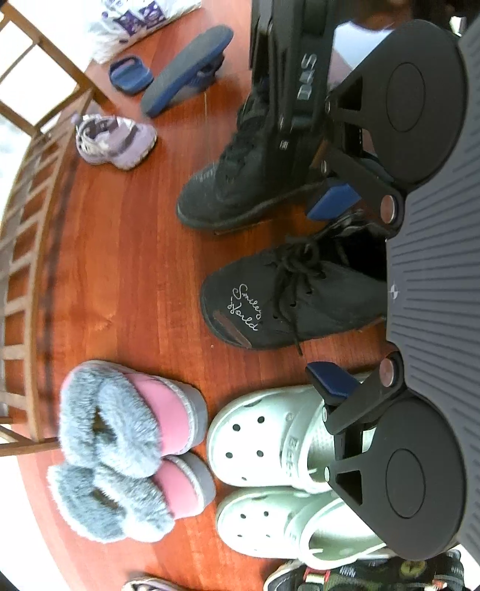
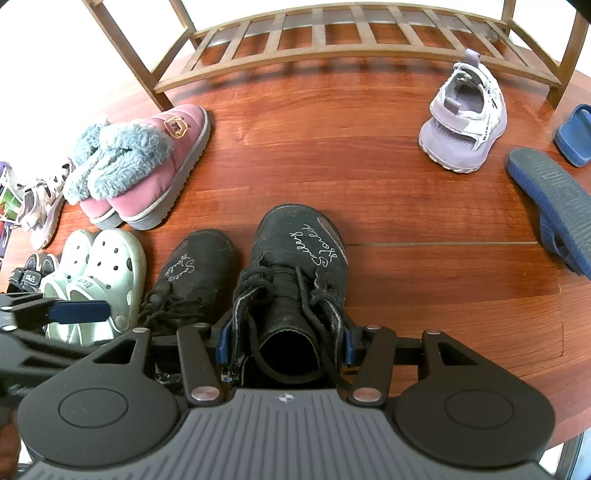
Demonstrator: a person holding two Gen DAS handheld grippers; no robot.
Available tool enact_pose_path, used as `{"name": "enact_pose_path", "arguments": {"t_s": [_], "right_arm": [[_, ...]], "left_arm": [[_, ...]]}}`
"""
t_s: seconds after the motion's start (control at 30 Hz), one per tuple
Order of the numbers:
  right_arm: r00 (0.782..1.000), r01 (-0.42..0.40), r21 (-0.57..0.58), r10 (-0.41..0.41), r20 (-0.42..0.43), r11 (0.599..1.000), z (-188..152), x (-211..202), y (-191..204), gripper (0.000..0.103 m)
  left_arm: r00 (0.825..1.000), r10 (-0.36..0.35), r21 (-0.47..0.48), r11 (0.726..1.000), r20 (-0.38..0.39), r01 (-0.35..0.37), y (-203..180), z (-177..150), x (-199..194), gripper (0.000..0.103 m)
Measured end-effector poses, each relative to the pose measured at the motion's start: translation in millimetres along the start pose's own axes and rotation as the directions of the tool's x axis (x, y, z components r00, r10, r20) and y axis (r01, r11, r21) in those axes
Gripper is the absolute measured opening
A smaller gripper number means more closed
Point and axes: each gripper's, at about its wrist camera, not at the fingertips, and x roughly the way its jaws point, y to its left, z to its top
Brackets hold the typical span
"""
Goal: Organize scattered shoes
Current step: 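Lower the black boots side by side beside the mint clogs with both tools, then open both tools and withdraw them from the black boots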
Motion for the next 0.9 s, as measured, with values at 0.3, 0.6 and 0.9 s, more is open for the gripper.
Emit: {"name": "enact_pose_path", "arguments": {"t_s": [0.3,0.6,0.9], "right_arm": [[1.000,0.012,0.013,-0.012,-0.019,1.000,-5,14,16,0.059],[1.000,0.020,0.018,-0.020,-0.018,1.000,-7,20,28,0.070],[1.000,0.002,-0.015,-0.002,0.001,1.000,-4,7,32,0.073]], "left_arm": [[0.999,0.028,0.004,1.000,0.041,-0.028,13,-8,-26,0.086],[0.999,0.039,-0.011,0.999,0.034,-0.039,22,-16,-30,0.086],[0.998,0.038,-0.010,0.999,0.043,-0.038,20,-16,-33,0.086]]}}
